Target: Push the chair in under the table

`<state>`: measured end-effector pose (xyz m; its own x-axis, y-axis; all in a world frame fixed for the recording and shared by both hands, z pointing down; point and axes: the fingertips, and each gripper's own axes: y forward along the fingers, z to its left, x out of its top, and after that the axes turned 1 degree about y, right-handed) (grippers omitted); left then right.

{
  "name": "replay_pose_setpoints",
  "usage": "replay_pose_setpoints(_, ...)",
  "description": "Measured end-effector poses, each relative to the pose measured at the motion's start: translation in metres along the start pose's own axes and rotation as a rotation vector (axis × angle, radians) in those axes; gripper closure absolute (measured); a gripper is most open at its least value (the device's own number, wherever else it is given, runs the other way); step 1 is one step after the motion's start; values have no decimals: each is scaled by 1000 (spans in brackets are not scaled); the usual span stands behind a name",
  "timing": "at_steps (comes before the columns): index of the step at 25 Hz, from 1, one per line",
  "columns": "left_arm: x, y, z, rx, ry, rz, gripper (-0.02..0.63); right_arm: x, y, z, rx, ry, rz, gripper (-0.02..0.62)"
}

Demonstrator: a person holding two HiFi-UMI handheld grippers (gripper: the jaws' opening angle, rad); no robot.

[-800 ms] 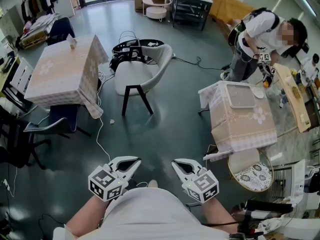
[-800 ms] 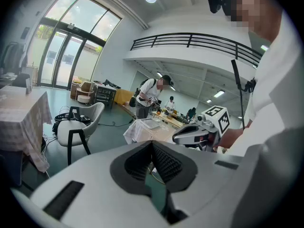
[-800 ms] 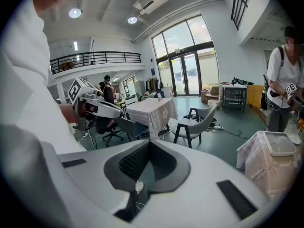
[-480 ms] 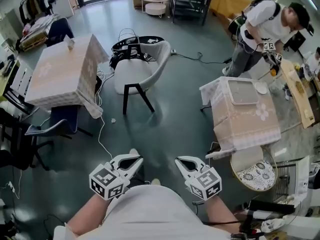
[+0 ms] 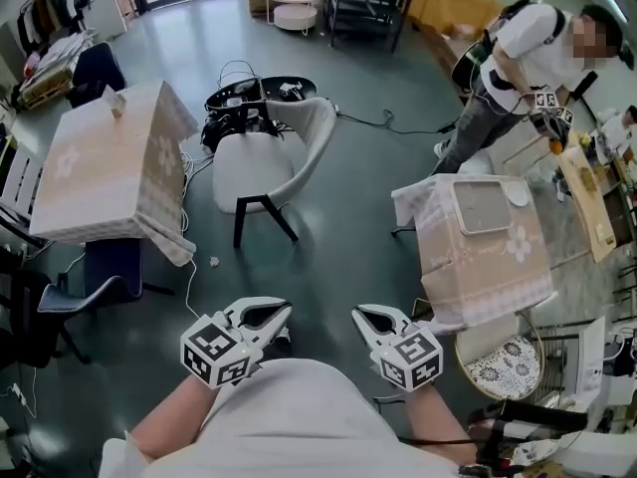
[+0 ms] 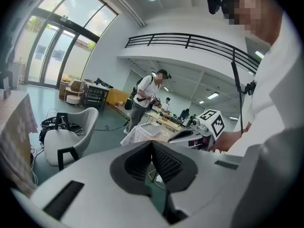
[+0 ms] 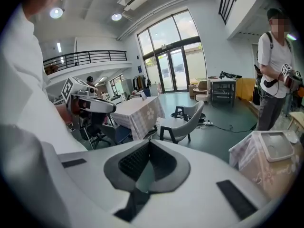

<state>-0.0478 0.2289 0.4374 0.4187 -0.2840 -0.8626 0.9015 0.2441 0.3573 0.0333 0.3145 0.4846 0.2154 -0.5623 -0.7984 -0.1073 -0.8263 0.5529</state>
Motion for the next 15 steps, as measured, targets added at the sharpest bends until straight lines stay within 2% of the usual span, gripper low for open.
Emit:
replay_pose_setpoints(4, 30, 8, 53, -13, 34, -8, 594, 42, 45, -43, -34, 31, -14, 581)
replay_pose_setpoints(10, 63, 1, 138, 18, -15, -29, 594, 98, 129, -87, -49, 29, 11, 577)
replay_pose_setpoints(11, 68, -1, 149, 23, -20, -36, 594, 106, 143, -94, -45, 30, 23, 561)
replay_pose_setpoints(13, 74, -3, 174, 42, -37, -49, 594, 119, 175, -115, -40, 34, 48, 474)
replay_pose_setpoints(15, 78, 0, 202, 69, -65, -58, 594, 130, 207, -143, -38, 52, 70, 429)
